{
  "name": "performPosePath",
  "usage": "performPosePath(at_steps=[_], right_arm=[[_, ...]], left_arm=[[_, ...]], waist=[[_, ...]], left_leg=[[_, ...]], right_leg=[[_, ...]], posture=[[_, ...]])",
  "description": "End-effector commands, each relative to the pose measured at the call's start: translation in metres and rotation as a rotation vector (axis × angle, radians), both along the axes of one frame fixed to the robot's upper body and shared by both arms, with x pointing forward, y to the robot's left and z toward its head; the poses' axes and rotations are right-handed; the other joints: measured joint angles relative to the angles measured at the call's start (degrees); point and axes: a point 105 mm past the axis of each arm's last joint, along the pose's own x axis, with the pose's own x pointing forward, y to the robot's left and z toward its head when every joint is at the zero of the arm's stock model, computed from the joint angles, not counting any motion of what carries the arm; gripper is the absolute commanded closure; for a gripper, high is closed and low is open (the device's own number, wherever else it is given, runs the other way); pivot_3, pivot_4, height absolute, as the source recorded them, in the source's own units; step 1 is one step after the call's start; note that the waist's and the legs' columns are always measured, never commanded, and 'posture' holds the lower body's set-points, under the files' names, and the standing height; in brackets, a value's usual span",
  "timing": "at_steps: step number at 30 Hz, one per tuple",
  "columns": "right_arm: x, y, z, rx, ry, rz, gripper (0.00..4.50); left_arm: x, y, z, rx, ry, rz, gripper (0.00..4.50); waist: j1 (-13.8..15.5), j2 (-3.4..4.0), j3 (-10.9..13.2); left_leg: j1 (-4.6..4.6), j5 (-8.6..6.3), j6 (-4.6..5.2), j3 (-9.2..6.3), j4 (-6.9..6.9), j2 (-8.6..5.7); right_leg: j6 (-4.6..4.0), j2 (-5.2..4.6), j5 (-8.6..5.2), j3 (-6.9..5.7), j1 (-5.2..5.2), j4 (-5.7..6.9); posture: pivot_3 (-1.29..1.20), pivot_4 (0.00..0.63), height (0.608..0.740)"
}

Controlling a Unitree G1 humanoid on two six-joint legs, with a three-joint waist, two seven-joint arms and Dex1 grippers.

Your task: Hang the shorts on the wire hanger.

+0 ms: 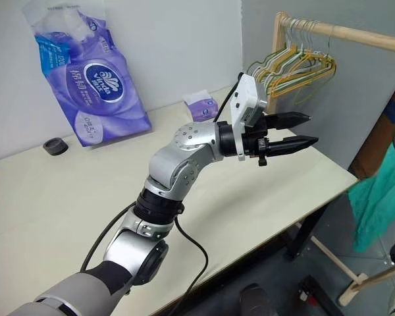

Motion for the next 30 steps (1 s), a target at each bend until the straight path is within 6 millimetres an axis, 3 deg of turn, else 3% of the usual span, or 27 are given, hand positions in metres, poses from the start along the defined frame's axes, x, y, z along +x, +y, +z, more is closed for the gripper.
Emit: performPosePath(at_steps=[1, 2, 5, 8, 9, 12, 14, 16, 18, 19, 21, 23, 26, 30], right_arm=[[-0.008, 0.012, 0.045, -0.249, -0.199, 0.006, 0.02], [-0.01, 0.015, 0.047, -0.297, -0.215, 0.002, 0.02], [-0.012, 0.047, 0.062, -0.626, -0.286, 0.099, 0.02], [-0.015, 0.062, 0.062, -0.737, -0.338, 0.123, 0.02], [-0.013, 0.077, 0.059, -0.806, -0.356, 0.18, 0.02], [0.0, 0.152, 0.018, -0.918, -0.413, 0.5, 0.02], [0.005, 0.191, -0.015, -0.809, -0.419, 0.698, 0.02], [0.005, 0.211, -0.034, -0.711, -0.428, 0.798, 0.02], [0.008, 0.233, -0.061, -0.511, -0.413, 0.916, 0.02], [0.013, 0.239, -0.072, -0.417, -0.426, 0.904, 0.02], [0.021, 0.258, -0.099, -0.355, -0.435, 0.916, 0.02], [0.022, 0.279, -0.124, -0.295, -0.402, 1.002, 0.02], [0.02, 0.305, -0.146, -0.213, -0.37, 1.114, 0.02], [0.028, 0.319, -0.16, -0.177, -0.347, 1.118, 0.02]], left_arm=[[0.004, 0.006, 0.005, -0.006, -0.046, 0.043, 2.05], [0.008, 0.01, 0.001, 0.002, -0.04, 0.067, 2.05], [0.023, 0.03, -0.016, 0.042, -0.019, 0.173, 2.05], [0.034, 0.046, -0.027, 0.064, -0.009, 0.265, 2.05], [0.042, 0.058, -0.032, 0.056, 0.013, 0.333, 2.05], [0.075, 0.117, -0.058, 0.044, 0.074, 0.694, 2.05], [0.087, 0.156, -0.074, 0.031, 0.113, 0.929, 2.05], [0.09, 0.18, -0.088, 0.023, 0.166, 1.072, 2.05], [0.088, 0.207, -0.109, 0.024, 0.229, 1.226, 2.05], [0.083, 0.23, -0.127, 0.055, 0.269, 1.36, 2.05], [0.063, 0.281, -0.155, 0.114, 0.259, 1.637, 2.05], [0.042, 0.315, -0.167, 0.13, 0.239, 1.812, 2.05], [0.023, 0.335, -0.176, 0.097, 0.26, 1.907, 2.05], [0.013, 0.349, -0.186, 0.1, 0.287, 1.974, 2.05]], waist=[[0.1, 0.04, 0.0], [0.2, 0.08, -0.1], [0.3, 0.09, -0.2], [0.2, 0.16, -0.2], [0.4, 0.17, -0.2], [0.4, -0.21, -0.9], [0.5, -0.48, -1.2], [1.3, -0.7, -1.4], [2.9, -0.87, -1.5], [3.4, -0.97, -1.6], [4.8, -1.33, -2.3], [5.8, -1.54, -2.5], [8.6, -1.67, -2.5], [13.2, -1.72, -2.6]], left_leg=[[0.0, 0.0, 0.0, -0.01, 0.01, 0.0], [0.0, 0.0, 0.0, -0.01, 0.01, 0.0], [0.01, 0.01, -0.01, -0.02, 0.01, 0.01], [0.04, 0.01, -0.02, 0.01, 0.02, 0.01], [0.04, 0.01, -0.02, 0.01, 0.08, 0.01], [0.05, 0.01, -0.02, -0.05, 0.05, 0.07], [0.07, 0.04, -0.07, -0.1, -0.01, 0.22], [0.05, 0.08, -0.15, -0.15, 0.02, 0.18], [-0.05, 0.08, -0.15, -0.21, 0.13, 0.03], [-0.11, 0.08, -0.15, -0.23, 0.13, -0.01], [-0.16, 0.08, -0.15, -0.28, 0.02, 0.0], [-0.08, 0.03, -0.23, -0.3, -0.13, 0.08], [-0.15, 0.03, -0.23, -0.29, -0.08, 0.02], [-0.05, 0.08, -0.32, -0.44, -0.03, -0.01]], right_leg=[[0.0, -0.01, 0.0, -0.01, -0.03, 0.01], [0.01, -0.01, 0.01, -0.01, -0.04, 0.02], [0.0, -0.01, 0.01, -0.01, -0.06, 0.05], [0.03, 0.0, 0.02, 0.05, -0.07, 0.07], [0.04, 0.0, 0.03, 0.05, -0.07, 0.08], [0.04, 0.08, 0.05, 0.06, -0.14, 0.08], [0.01, 0.23, 0.06, 0.05, -0.18, 0.08], [-0.04, 0.21, 0.11, 0.05, -0.21, 0.1], [-0.07, 0.09, 0.14, 0.04, -0.28, 0.11], [-0.13, 0.07, 0.2, 0.06, -0.36, 0.11], [-0.28, 0.1, 0.28, 0.04, -0.53, 0.08], [-0.51, 0.2, 0.22, 0.04, -0.61, 0.12], [-0.67, 0.19, 0.32, 0.03, -0.66, 0.1], [-0.75, 0.19, 0.39, -0.13, -0.64, 0.1]], posture=[[-0.37, 0.008, 0.74], [-0.36, 0.007, 0.74], [-0.35, 0.007, 0.74], [-0.34, 0.003, 0.74], [-0.34, 0.003, 0.74], [-0.31, 0.0, 0.74], [-0.3, 0.0, 0.74], [-0.29, 0.0, 0.74], [-0.26, 0.0, 0.74], [-0.23, 0.0, 0.74], [-0.2, 0.0, 0.74], [-0.17, 0.0, 0.74], [-0.13, 0.0, 0.74], [-0.1, 0.0, 0.74]])
